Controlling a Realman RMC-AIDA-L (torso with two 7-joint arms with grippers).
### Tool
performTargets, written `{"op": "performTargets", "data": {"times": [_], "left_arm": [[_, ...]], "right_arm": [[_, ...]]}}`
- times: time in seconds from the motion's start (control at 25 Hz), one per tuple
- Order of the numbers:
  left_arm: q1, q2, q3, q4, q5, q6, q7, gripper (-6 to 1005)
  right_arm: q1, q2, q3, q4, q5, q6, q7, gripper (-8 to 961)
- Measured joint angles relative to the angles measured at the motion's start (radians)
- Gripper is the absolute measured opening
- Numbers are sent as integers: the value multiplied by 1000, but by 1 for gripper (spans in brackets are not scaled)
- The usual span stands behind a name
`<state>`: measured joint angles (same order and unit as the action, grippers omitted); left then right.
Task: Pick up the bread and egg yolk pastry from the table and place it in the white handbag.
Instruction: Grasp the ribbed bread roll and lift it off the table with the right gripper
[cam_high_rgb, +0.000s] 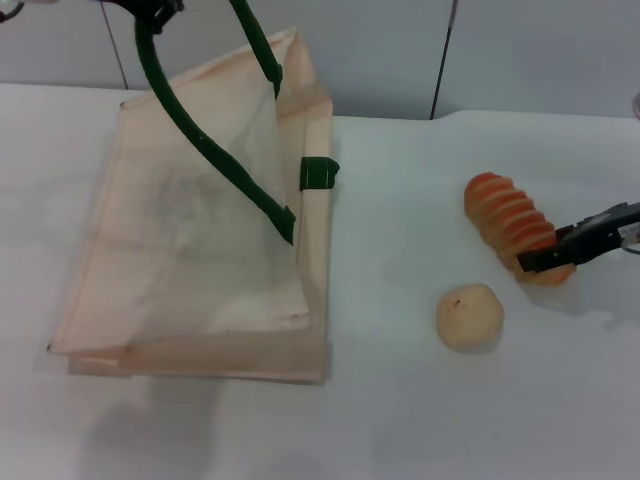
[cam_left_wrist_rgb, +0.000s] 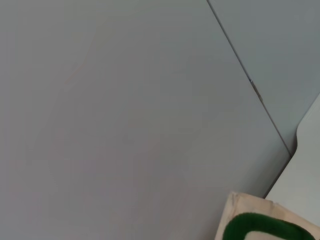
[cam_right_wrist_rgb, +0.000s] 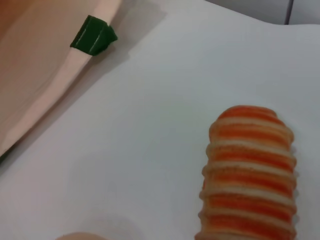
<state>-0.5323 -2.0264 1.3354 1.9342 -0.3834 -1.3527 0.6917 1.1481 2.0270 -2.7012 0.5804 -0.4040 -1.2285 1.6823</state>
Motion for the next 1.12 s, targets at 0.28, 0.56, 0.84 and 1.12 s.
{"op": "performTargets", "data": {"times": [0.28,0.56,0.84,1.12], "left_arm": [[-1,-1,1,-1,0,0,1,129],[-1,-2,3,-4,0,2,2,129],[-2,-2,4,-6,0,6,6,129],[-2,-2,4,-20,1,10,8,130]], "right_arm": [[-2,-2,0,-16,-8,36,18,805],[-3,-1,0,-41,-42,81,44,802],[1,-1,0,-59,-81,90,68,799],[2,-2,0,-57,-82,85,79,733]]}}
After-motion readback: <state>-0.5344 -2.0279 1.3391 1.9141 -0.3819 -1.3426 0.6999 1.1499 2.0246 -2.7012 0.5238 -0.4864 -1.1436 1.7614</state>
